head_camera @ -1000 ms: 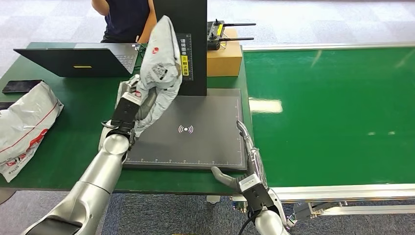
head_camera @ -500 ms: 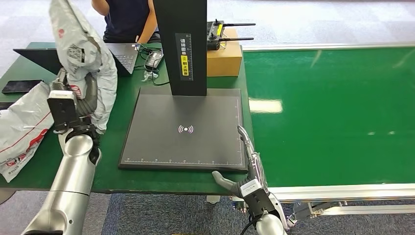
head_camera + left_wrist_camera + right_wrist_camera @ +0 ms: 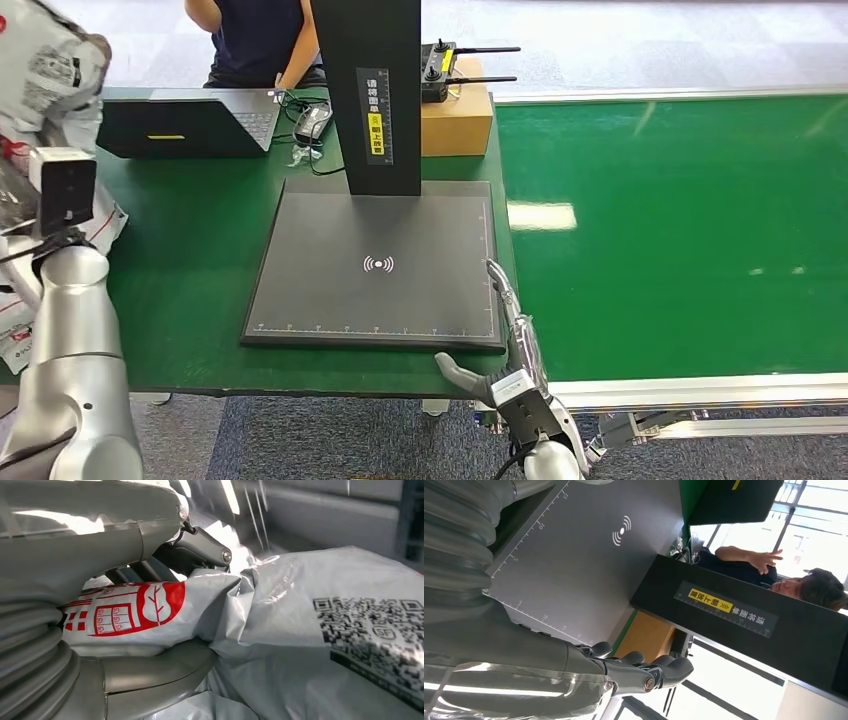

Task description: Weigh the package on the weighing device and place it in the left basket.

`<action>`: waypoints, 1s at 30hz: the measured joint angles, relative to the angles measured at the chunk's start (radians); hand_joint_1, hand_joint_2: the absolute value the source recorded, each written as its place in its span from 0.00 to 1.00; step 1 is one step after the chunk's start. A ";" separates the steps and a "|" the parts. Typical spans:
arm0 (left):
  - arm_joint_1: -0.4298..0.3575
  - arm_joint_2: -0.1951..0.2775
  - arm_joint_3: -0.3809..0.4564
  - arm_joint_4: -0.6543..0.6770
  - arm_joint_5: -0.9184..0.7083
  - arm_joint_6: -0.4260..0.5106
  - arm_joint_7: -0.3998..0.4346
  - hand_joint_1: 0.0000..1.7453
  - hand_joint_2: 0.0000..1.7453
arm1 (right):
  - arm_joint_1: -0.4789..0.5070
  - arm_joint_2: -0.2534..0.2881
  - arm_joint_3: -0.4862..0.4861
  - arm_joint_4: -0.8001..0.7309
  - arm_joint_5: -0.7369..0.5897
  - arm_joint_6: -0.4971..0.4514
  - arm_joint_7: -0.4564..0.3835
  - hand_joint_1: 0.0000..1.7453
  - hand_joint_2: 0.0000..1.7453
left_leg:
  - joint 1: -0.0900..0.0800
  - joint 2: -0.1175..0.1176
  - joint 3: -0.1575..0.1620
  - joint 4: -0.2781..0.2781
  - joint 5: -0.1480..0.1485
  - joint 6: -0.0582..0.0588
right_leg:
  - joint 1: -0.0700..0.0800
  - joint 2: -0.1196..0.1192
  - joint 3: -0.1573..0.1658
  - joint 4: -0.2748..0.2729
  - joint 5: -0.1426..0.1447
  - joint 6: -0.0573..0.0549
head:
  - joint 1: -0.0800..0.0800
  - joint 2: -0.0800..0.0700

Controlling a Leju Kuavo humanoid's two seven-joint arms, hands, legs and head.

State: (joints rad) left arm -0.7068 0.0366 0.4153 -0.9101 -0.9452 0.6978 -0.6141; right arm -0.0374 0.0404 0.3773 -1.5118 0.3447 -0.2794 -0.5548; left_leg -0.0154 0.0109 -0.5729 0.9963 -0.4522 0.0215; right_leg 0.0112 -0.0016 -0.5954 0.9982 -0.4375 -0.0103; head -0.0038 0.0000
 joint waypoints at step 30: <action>-0.292 0.187 -0.301 0.406 -0.616 -0.049 0.943 0.00 1.00 | -0.014 0.016 0.011 -0.008 0.024 0.009 0.025 0.00 1.00 | 0.000 -0.002 -0.001 0.000 0.001 -0.001 | 0.000 -0.003 -0.001 0.000 0.000 -0.002 | 0.000 0.000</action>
State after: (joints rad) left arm -0.9985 0.2236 0.1140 -0.5037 -1.5612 0.6493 0.3286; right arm -0.0511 0.0567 0.3879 -1.5199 0.3684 -0.2702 -0.5294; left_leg -0.0151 0.0089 -0.5738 0.9963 -0.4513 0.0202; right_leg 0.0116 -0.0041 -0.5959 0.9986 -0.4372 -0.0119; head -0.0038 0.0000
